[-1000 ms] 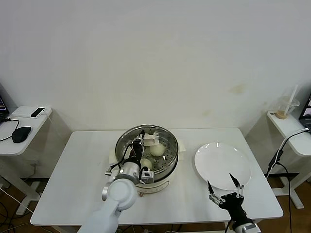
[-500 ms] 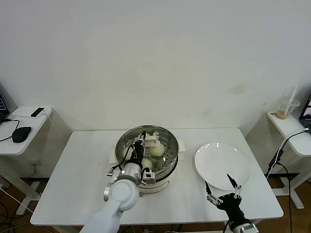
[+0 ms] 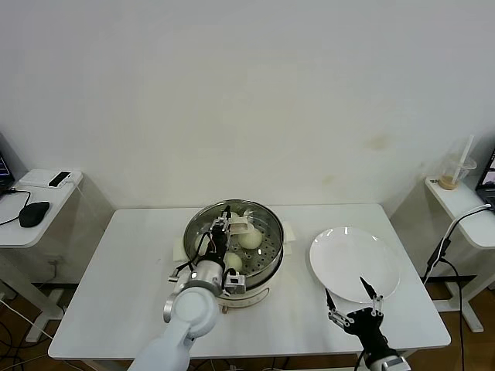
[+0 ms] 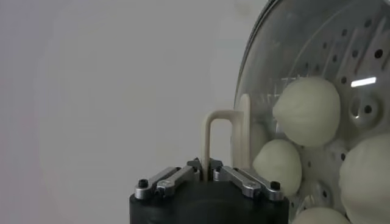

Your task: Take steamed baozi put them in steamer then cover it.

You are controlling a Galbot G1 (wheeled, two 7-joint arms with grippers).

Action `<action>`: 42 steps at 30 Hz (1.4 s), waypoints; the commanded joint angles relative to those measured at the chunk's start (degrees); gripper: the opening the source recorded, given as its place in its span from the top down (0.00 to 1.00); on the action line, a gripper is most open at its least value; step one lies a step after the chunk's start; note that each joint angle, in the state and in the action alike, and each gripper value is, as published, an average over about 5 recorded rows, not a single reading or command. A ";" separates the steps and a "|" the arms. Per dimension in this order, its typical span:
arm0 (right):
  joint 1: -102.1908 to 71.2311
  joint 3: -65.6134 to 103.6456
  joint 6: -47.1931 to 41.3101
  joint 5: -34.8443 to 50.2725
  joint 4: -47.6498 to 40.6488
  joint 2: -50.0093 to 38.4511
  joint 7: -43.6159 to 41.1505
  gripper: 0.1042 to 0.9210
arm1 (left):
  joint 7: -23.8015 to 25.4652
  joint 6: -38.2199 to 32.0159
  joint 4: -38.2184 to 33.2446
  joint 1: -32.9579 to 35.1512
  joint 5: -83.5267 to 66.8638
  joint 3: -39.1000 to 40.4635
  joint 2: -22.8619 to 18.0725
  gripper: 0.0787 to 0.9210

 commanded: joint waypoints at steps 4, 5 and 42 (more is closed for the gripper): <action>0.02 -0.16 -0.12 0.20 -0.11 -0.62 -0.02 0.12 | -2.27 -0.85 -8.29 6.97 -2.03 -1.23 1.82 0.55; 0.03 -0.19 -0.17 0.24 -0.13 -0.70 -0.03 0.12 | -2.60 -1.23 -9.37 7.98 -2.36 -1.41 2.27 0.51; -0.20 -1.90 -0.87 4.81 -3.35 -6.25 -0.30 0.12 | -25.63 -38.48 -18.39 53.30 -79.55 -32.49 -4.55 0.12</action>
